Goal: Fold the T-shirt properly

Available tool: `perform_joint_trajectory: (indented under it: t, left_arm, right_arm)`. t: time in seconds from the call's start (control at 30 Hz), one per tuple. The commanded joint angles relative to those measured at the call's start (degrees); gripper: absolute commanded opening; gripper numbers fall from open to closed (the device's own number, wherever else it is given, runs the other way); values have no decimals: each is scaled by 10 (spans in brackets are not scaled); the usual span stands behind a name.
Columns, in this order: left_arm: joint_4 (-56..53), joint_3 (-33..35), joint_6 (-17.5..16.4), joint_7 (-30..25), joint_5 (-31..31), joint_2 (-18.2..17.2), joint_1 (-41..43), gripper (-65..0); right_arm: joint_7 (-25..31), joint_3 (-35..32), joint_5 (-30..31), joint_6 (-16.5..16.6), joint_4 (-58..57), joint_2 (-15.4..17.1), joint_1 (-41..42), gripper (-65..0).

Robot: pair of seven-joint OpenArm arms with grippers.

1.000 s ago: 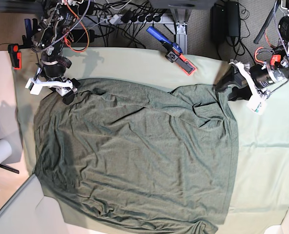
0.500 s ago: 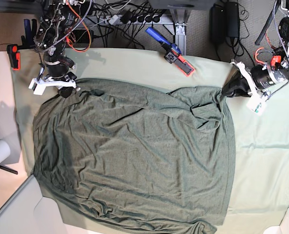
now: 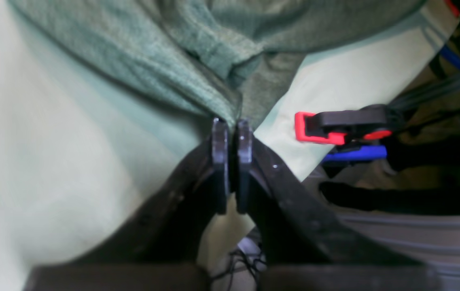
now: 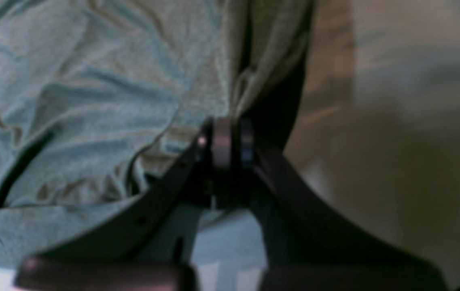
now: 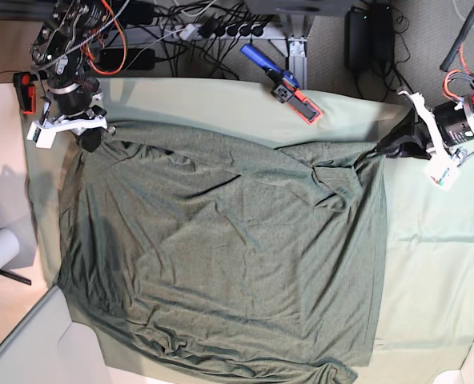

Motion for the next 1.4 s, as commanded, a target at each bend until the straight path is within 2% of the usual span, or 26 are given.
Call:
perform_joint_trajectory:
  t: [0.0, 0.17, 0.57, 1.0, 1.37]
  left_arm:
    - [16, -4, -10, -10, -10, -12, -3, -650]
    - [26, -4, -10, -14, -3, -18, -26, -650]
    - [17, -4, -10, -15, 9, -28, -75, -650]
    - [-115, 9, -10, -19, -7, -37, -207, -650]
    - [-279, 108, -10, -61, 10, -30, -349, -650]
  right_arm:
    - [14, 6, 7, 7, 13, 15, 3, -650]
    - [20, 8, 7, 7, 13, 33, 20, -650]
    - [20, 8, -12, 6, -20, 35, 108, -650]
    - [19, 6, -19, 7, -221, 40, 294, -650]
    - [19, -18, -76, 6, -330, 51, 398, -650]
